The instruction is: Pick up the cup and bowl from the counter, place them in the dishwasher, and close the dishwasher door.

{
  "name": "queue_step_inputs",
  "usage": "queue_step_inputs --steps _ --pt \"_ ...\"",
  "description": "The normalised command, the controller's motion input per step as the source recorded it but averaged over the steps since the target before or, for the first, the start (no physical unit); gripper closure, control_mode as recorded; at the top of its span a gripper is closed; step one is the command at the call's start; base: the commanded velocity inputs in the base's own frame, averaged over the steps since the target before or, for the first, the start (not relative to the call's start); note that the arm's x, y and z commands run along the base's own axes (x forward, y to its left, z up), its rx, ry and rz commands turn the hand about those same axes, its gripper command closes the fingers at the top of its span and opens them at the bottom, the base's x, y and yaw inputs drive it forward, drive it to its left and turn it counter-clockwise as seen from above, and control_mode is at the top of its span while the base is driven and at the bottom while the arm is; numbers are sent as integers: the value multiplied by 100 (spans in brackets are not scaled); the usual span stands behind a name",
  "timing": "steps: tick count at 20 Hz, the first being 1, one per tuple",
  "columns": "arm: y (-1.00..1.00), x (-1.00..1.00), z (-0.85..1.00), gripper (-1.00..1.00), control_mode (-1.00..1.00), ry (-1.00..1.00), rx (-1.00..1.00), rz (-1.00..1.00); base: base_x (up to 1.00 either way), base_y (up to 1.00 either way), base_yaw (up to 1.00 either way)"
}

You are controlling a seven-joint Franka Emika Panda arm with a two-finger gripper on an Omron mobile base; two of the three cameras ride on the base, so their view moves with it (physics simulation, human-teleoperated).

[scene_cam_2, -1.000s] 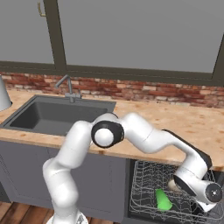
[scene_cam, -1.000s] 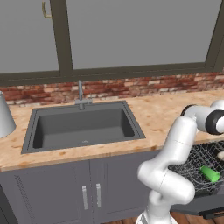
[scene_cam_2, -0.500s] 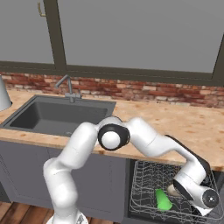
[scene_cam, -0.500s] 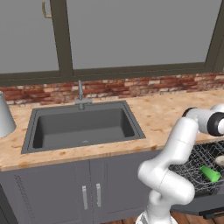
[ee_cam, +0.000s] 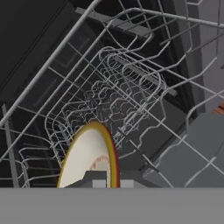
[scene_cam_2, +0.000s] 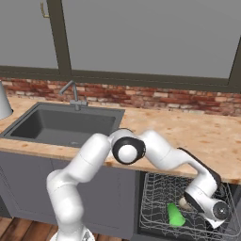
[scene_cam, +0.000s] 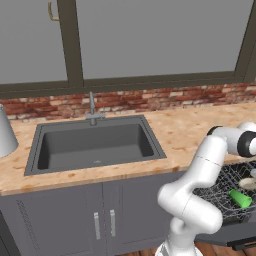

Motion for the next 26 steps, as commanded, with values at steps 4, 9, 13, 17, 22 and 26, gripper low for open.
queue_step_inputs --steps 4,9,13,17,22,26 --pt "-8 4 -35 100 -100 -1 0 0 0 0 0" --pt "-11 0 -34 100 -100 -3 0 0 0 0 0" --pt "-13 0 -30 100 -100 -4 0 0 0 0 0" --pt "-13 0 -27 100 -100 -4 0 0 0 0 0" --pt "-7 0 -23 100 -100 -4 0 0 0 0 0" --pt "-5 -17 -2 -100 -100 -11 0 0 0 0 0"
